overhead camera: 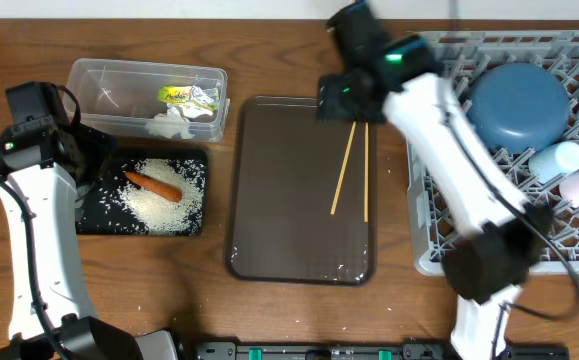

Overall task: Sort waste into correct bins and load items into the dishwasher rack
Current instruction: 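Move the right gripper to the chopsticks and grasp one chopstick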

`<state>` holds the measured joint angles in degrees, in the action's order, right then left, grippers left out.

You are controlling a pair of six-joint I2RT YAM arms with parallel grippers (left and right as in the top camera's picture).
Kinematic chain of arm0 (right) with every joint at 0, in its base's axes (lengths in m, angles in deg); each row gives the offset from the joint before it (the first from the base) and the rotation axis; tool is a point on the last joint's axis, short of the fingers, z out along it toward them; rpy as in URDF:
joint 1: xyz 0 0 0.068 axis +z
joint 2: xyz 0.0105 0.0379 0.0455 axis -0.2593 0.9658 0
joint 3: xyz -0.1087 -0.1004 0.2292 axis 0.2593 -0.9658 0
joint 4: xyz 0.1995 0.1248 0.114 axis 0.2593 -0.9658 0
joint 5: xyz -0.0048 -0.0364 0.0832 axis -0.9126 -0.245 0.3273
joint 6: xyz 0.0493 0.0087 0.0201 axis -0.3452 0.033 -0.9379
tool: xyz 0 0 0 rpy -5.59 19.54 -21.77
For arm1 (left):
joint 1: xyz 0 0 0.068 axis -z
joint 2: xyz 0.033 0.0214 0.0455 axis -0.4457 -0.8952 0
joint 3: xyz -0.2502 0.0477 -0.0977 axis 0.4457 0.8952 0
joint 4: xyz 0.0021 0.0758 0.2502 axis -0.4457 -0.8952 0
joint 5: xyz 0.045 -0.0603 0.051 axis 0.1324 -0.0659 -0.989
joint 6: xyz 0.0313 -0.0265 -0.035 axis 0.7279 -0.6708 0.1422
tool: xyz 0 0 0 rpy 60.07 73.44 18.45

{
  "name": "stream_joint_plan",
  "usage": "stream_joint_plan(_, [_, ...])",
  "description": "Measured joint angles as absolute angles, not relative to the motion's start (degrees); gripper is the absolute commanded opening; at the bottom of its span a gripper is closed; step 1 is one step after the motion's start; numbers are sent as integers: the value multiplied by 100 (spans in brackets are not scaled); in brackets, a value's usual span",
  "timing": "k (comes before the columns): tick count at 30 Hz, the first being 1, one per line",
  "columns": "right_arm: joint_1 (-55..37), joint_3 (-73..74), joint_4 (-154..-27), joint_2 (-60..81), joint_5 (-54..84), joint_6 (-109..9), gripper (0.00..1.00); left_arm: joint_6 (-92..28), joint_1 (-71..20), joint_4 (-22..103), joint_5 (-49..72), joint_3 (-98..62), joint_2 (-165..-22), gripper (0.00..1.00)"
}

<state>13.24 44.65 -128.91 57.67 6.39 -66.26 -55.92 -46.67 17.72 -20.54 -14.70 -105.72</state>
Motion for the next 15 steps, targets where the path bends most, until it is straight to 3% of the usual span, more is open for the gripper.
stream_joint_plan(6, [1359, 4454, -13030, 6667, 670, -6836, 47, -5592, -4667, 1770, -2054, -1472, -10572, 98])
stream_joint_plan(15, [1294, 4446, -13170, 7271, 762, -6965, 44, -5592, -4667, 1772, -2054, -1470, -10572, 98])
